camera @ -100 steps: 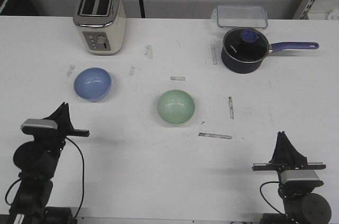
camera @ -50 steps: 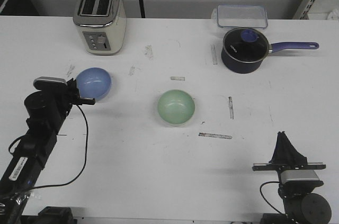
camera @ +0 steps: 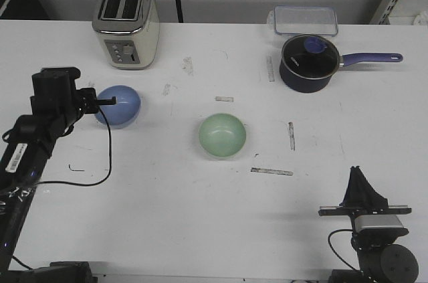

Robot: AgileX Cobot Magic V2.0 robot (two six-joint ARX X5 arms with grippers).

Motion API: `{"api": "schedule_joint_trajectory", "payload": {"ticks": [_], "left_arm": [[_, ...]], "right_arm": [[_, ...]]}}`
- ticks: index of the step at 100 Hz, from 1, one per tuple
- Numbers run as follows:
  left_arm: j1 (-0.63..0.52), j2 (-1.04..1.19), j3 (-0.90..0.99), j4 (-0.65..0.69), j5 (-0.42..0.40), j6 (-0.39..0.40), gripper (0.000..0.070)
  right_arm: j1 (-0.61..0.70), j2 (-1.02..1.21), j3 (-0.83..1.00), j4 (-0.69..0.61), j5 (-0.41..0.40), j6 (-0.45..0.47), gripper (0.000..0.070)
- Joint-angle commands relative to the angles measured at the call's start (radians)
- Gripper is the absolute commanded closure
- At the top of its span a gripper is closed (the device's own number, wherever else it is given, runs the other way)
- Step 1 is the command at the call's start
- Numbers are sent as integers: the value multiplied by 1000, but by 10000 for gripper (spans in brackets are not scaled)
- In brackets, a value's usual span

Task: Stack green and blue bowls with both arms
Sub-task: 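Reach the left gripper to the rim of the light blue bowl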

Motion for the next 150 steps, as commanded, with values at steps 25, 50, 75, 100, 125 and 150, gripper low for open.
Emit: {"api": "schedule_joint_trajectory", "payload": {"ticks": [25, 50, 75, 100, 125, 150], "left_arm": [[100, 147, 126, -151, 142, -189, 698], [189, 199, 126, -152, 330, -243, 690], [198, 237, 126, -145, 226, -257, 493], [185, 325, 126, -158, 229, -320, 442], [158, 387, 126, -171, 229, -319, 401], [153, 419, 126, -149, 229, -323, 401]], "right_arm": [[-2, -5, 2, 9, 3, 16, 685], [-2, -5, 2, 9, 3, 16, 685], [-2, -5, 2, 9, 3, 16, 685], [-2, -5, 2, 9, 3, 16, 685], [-2, -5, 2, 9, 3, 16, 685], [-2, -5, 2, 9, 3, 16, 685]]}}
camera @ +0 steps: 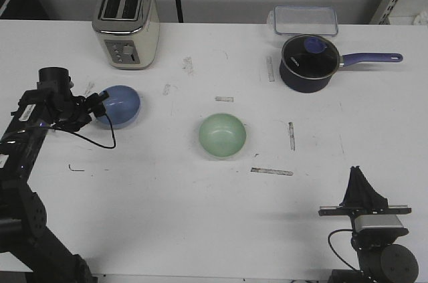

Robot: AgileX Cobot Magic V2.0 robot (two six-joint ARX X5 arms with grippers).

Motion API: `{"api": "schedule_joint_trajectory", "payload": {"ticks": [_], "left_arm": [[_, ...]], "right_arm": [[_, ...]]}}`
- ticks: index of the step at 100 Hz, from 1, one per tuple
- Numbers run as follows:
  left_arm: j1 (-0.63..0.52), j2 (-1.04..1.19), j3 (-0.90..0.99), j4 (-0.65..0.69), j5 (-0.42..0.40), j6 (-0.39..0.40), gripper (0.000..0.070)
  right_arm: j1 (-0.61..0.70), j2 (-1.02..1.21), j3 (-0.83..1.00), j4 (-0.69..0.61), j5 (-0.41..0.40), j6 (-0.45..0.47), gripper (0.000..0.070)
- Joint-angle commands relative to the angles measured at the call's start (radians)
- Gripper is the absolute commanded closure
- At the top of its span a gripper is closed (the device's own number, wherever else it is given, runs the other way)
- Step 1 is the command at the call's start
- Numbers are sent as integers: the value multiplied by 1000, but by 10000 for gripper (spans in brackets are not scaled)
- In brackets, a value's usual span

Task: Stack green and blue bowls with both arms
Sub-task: 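Reach the left gripper to the rim of the light blue bowl, then grip the blue bowl rim and lift it with the left gripper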

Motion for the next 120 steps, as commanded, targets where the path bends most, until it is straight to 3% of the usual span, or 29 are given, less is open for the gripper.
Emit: {"api": "schedule_joint_trajectory", "payload": {"ticks": [1, 38, 52, 84, 113, 120], "left_arm": [[1, 40, 23, 7, -3, -6, 401], [-6, 89, 23, 39, -3, -36, 397], [-11, 89, 23, 60, -3, -58, 292], [-13, 90, 23, 72, -3, -58, 308], [-19, 90, 23, 71, -7, -58, 631], [-24, 90, 23, 71, -7, -58, 670]], "right_arm": [[-2, -5, 2, 9, 3, 16, 685], [-2, -5, 2, 9, 3, 16, 685], [-2, -5, 2, 9, 3, 16, 685], [-2, -5, 2, 9, 3, 16, 685], [-2, -5, 2, 9, 3, 16, 685], [-2, -5, 2, 9, 3, 16, 685]]}}
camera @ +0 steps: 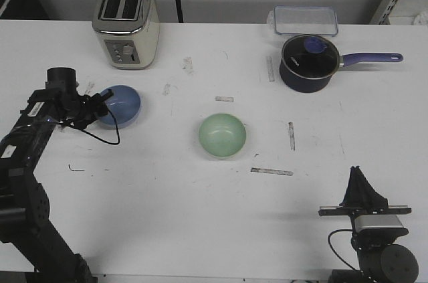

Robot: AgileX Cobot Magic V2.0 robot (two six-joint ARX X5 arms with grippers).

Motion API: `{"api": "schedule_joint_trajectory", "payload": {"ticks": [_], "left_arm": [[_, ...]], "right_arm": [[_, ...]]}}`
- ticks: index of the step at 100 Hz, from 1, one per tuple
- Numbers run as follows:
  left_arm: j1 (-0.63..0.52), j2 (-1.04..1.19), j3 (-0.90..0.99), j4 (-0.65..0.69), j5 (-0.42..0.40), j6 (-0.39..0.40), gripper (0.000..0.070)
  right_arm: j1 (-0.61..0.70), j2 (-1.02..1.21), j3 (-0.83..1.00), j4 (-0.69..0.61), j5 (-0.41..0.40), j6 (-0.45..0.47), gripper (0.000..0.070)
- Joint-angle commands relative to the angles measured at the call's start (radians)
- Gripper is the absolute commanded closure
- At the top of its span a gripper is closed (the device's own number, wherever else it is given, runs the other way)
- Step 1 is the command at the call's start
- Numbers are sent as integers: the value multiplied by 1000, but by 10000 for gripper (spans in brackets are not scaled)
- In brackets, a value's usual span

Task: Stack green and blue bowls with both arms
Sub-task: 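Grip the blue bowl rim and lift it with the left gripper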

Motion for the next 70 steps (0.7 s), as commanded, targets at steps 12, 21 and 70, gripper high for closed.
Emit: {"api": "schedule_joint_trajectory", "payload": {"ticks": [12, 21, 70], "left_arm": [[-11, 28, 23, -7, -2, -3, 700], [-16, 22, 23, -8, -3, -3, 699], [-127, -145, 24, -63, 2, -29, 699]], "right_arm": [[-2, -5, 2, 9, 3, 16, 685], [-2, -5, 2, 9, 3, 16, 685], [-2, -5, 2, 9, 3, 16, 685]]}}
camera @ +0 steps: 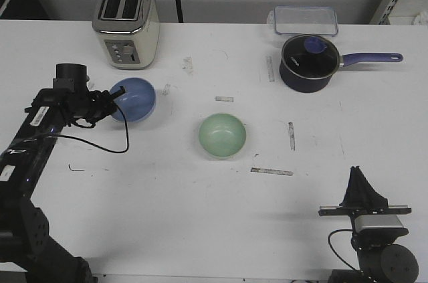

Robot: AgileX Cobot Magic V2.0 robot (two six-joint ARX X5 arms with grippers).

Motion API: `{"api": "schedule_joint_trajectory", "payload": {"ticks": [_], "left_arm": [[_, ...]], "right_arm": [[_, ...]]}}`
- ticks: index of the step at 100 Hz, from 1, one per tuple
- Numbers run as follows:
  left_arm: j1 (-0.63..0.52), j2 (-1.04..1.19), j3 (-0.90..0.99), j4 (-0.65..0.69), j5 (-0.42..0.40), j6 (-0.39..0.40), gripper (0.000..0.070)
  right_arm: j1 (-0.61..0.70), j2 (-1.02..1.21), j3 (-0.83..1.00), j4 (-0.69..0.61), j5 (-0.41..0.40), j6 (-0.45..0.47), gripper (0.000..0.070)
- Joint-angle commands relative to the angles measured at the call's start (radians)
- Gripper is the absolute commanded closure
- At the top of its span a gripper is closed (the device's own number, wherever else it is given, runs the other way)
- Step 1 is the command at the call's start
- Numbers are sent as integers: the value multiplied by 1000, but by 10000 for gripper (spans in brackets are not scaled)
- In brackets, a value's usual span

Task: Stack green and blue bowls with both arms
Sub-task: 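Grip the blue bowl rim and lift it with the left gripper, then carry the blue bowl over the green bowl and lower it inside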

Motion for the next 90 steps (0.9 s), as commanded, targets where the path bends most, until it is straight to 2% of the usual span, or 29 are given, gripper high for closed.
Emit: {"api": "schedule_joint_trajectory", "payload": {"ticks": [1, 29, 52, 70, 90], "left_arm": [[-18, -3, 23, -7, 3, -6, 699], [-143, -32, 103, -66, 3, -6, 699], [-283, -32, 176, -58, 3, -9, 699], [-409, -29, 180, -48, 3, -60, 699], [-529, -13, 180, 42, 2, -110, 699]], "right_arm": [[-2, -5, 2, 9, 3, 16, 685], [-2, -5, 2, 9, 3, 16, 685], [-2, -5, 2, 9, 3, 16, 685], [-2, -5, 2, 9, 3, 16, 685], [-2, -5, 2, 9, 3, 16, 685]]}}
